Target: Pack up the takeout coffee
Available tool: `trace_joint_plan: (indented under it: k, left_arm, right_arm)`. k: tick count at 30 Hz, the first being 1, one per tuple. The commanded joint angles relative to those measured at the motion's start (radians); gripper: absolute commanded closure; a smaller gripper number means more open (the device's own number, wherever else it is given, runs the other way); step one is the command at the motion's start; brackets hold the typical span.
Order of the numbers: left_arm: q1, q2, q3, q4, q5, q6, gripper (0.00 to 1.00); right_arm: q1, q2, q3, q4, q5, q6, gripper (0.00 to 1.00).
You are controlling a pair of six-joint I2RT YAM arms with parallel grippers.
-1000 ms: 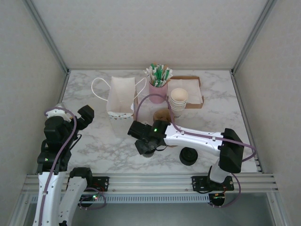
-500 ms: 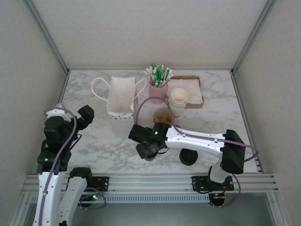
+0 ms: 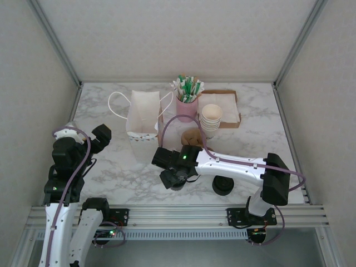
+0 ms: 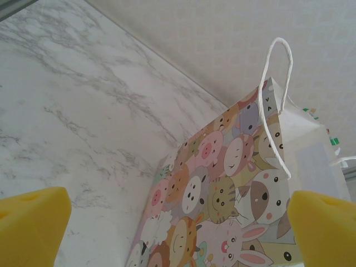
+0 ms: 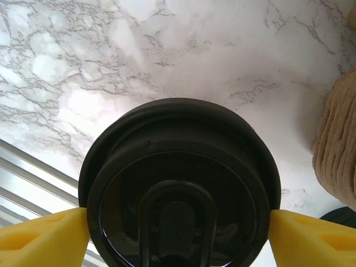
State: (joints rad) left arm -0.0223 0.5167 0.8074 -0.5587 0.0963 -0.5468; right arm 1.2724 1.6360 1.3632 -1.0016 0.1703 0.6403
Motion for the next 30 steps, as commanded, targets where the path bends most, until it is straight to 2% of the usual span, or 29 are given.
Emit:
trace_joint_plan:
  k: [1,16,21,24,27,30]
  left_arm:
    - [0.012,-0.006,-0.006,0.001,-0.004,-0.004,0.0]
    - [0.012,-0.006,-0.006,0.002,-0.004,-0.004,0.0]
    - [0.012,-0.006,-0.007,0.002,-0.002,-0.003,0.0]
    - [0.012,-0.007,-0.007,0.001,-0.002,-0.004,0.0]
    - [0.012,-0.007,-0.007,0.001,-0.001,-0.003,0.0]
    - [0.012,-0.008,-0.007,0.002,-0.002,-0.004,0.0]
  right_arm:
    - [0.015,-0.019,0.04,-0.03,0.003,-0.01,0.15]
    - [0.015,-0.072,0.088,-0.039,0.053,-0.058,0.05]
    - [0.014,-0.171,0.05,0.001,0.166,-0.094,0.05]
    - [0.0,-0.256,-0.008,0.032,0.276,-0.14,0.04]
    - [-0.093,-0.333,-0.076,0.06,0.262,-0.183,0.11]
    - [-0.214,-0.395,-0.151,0.113,0.166,-0.24,0.33]
